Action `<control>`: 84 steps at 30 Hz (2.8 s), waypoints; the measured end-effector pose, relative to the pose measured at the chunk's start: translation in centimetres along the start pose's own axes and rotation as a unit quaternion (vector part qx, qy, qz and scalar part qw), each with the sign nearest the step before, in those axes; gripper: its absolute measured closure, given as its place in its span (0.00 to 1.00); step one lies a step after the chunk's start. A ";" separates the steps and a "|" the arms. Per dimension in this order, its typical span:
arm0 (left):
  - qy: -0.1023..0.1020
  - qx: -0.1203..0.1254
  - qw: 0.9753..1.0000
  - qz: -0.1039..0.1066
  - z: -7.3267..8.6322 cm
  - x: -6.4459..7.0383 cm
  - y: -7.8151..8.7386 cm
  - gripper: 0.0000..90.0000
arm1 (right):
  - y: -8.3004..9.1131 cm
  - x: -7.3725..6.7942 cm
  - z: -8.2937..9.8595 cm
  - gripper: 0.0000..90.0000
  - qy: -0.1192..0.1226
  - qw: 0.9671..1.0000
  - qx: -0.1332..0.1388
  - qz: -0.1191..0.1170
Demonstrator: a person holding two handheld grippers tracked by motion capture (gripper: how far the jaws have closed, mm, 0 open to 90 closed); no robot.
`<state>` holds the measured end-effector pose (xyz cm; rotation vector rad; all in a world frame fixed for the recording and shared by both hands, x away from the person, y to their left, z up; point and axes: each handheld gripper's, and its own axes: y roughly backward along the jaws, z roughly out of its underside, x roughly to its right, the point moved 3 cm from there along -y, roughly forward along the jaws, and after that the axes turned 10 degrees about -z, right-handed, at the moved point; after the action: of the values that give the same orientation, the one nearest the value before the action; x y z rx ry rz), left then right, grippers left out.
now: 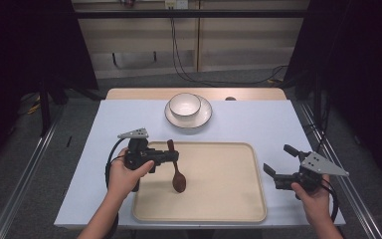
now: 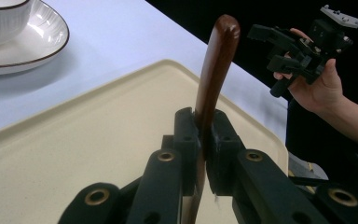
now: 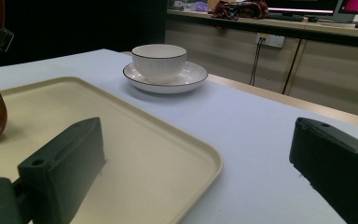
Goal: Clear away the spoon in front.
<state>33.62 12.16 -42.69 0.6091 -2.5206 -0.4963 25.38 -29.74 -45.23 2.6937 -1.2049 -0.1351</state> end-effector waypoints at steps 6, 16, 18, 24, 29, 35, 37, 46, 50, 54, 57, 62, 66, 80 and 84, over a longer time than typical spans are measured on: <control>-0.008 0.000 1.000 -0.008 0.0 -0.1 0.0 0.93 | 0.0 0.0 0.0 0.03 -0.001 1.000 -0.002 -0.002; -0.006 0.001 1.000 -0.008 0.1 -0.3 -0.3 0.92 | 0.0 0.0 0.0 0.03 0.001 1.000 0.000 -0.002; -0.006 0.001 1.000 -0.010 0.1 -0.4 -0.3 0.92 | -0.1 0.0 0.0 0.03 0.002 1.000 0.000 0.000; -0.014 -0.001 1.000 -0.019 0.2 -0.5 -0.6 0.90 | -0.2 -0.1 0.0 0.03 0.000 1.000 -0.001 -0.003; -0.016 -0.003 1.000 -0.023 0.3 -0.5 -0.8 0.89 | -0.2 -0.1 0.1 0.03 0.000 1.000 -0.001 -0.003; -0.019 -0.009 0.999 -0.025 0.6 -0.5 -1.0 0.87 | -0.2 -0.1 0.1 0.03 0.001 1.000 -0.002 -0.005; -0.019 -0.011 0.999 -0.025 0.6 -0.4 -1.1 0.87 | -0.2 -0.1 0.1 0.03 0.001 1.000 -0.002 -0.004; -0.028 -0.016 0.999 -0.028 0.9 -0.4 -1.4 0.85 | -0.2 -0.1 0.1 0.03 0.001 1.000 -0.002 -0.005; -0.031 -0.018 0.999 -0.033 1.1 -0.4 -1.5 0.83 | -0.1 -0.2 0.1 0.03 0.001 1.000 -0.002 -0.006; -0.035 -0.020 0.999 -0.036 1.2 -0.3 -1.7 0.82 | -0.1 -0.2 0.0 0.03 0.001 1.000 -0.002 -0.007; -0.038 -0.020 0.998 -0.036 1.2 -0.4 -1.7 0.82 | -0.1 -0.1 0.1 0.03 0.001 1.000 -0.002 -0.007; -0.044 -0.019 0.998 -0.044 1.3 -0.5 -1.8 0.81 | -0.2 -0.2 0.1 0.03 0.002 1.000 -0.002 -0.007; -0.045 -0.020 0.998 -0.045 1.4 -0.5 -1.9 0.80 | -0.1 -0.1 0.1 0.03 0.000 1.000 -0.002 -0.007; -0.063 -0.020 0.996 -0.064 1.6 -0.7 -2.0 0.73 | -0.1 -0.1 0.1 0.03 0.000 1.000 -0.004 -0.008; -0.062 -0.018 0.996 -0.064 1.6 -0.6 -2.1 0.72 | -0.1 -0.1 0.1 0.03 -0.001 1.000 -0.003 -0.006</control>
<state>33.88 11.10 -45.15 0.7518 -2.5941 -0.6436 25.39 -29.59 -45.32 2.6972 -1.1882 -0.1426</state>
